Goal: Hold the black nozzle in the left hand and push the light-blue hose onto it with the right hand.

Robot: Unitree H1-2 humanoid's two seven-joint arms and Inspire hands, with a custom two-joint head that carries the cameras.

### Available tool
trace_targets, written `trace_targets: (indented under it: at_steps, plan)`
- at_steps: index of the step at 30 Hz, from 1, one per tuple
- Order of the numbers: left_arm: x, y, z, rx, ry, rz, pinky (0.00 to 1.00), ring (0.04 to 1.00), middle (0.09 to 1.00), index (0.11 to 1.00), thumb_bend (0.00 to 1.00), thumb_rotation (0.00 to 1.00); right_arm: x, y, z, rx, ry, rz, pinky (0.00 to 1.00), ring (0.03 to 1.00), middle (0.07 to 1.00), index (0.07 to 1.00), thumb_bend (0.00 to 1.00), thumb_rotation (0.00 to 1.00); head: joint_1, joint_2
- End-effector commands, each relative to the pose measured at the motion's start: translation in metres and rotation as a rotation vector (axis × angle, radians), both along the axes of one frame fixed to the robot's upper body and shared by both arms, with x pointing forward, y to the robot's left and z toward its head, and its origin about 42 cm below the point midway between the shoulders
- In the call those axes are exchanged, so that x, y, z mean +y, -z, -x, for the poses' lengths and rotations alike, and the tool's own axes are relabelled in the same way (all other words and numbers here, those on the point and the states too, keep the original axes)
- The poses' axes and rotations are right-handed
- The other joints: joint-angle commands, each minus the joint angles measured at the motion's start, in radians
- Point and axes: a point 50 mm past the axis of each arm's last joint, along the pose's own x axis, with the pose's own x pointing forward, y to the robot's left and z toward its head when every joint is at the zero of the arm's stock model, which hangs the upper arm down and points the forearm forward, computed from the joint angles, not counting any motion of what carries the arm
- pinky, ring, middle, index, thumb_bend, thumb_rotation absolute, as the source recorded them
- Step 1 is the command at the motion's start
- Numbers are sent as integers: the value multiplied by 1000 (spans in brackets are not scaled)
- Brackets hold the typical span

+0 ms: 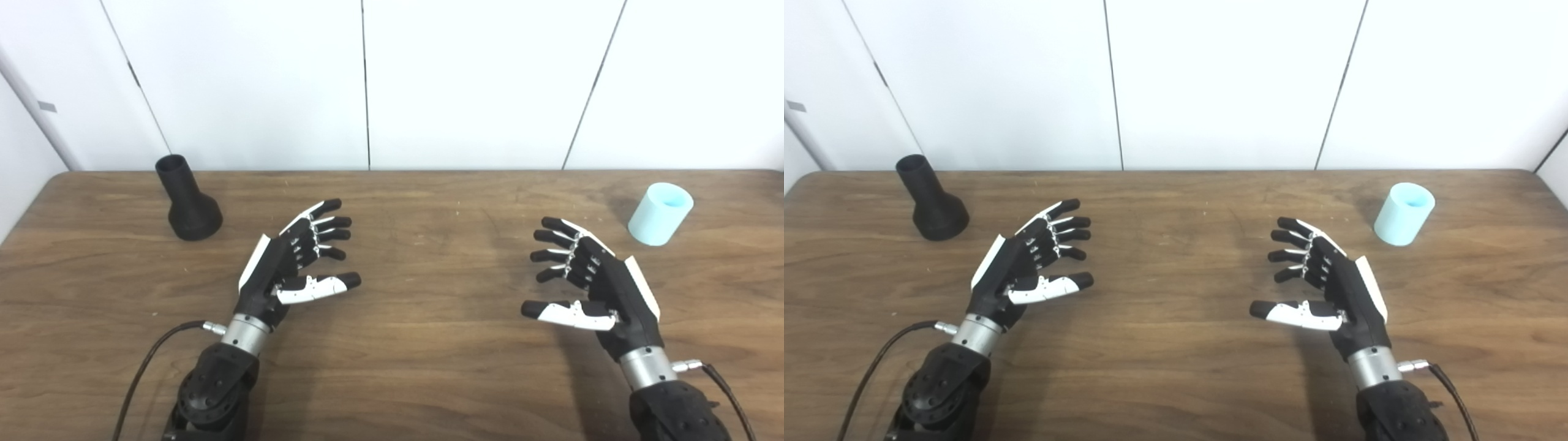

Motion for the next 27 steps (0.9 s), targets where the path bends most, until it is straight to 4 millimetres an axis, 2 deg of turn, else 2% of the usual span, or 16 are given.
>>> trace_targets:
  at_steps: [1,6,13,16,17,19,20,21,23,27]
  plan:
    - [0,-19,-5,-79,21,8,604,741,757,789,688,129,-1,-15,-5,-60,-14,-18,534,676,774,801,795,147,1,8]
    - [1,-19,-6,-82,32,4,624,741,757,785,702,167,1,-17,-5,-61,-14,-51,532,678,775,804,788,129,-6,9]
    - [1,-18,-6,-88,23,-9,632,751,762,782,703,169,0,-19,-4,-67,-12,-47,526,679,774,803,787,125,-5,10]
    - [1,-18,-6,-90,14,-10,623,748,762,782,702,167,-1,-19,-3,-65,-9,-46,527,680,775,804,791,124,19,0]
    - [-1,-18,-6,-90,14,-10,622,747,762,782,702,165,-2,-19,-3,-64,-9,-44,528,681,775,804,791,125,71,-11]
    - [-7,-16,-6,-89,13,-12,625,745,762,782,705,169,-8,-18,-2,-62,-7,-38,529,682,776,805,792,127,129,-25]
    - [-11,-14,-6,-90,13,-16,624,744,762,781,710,174,-13,-16,-1,-59,-5,-34,533,683,777,806,792,129,186,-46]
    - [-14,-13,-6,-90,12,-19,623,743,761,780,715,179,-16,-14,-1,-57,-3,-32,537,685,778,806,792,131,197,-50]
    - [-23,-7,-8,-89,14,-22,619,742,760,780,723,186,-27,-8,-1,-46,-2,-30,544,687,779,807,793,136,270,-80]
    - [-31,-2,-11,-78,17,-16,618,745,762,780,728,178,-39,-2,-3,-45,-12,-51,569,708,796,825,783,125,311,-103]
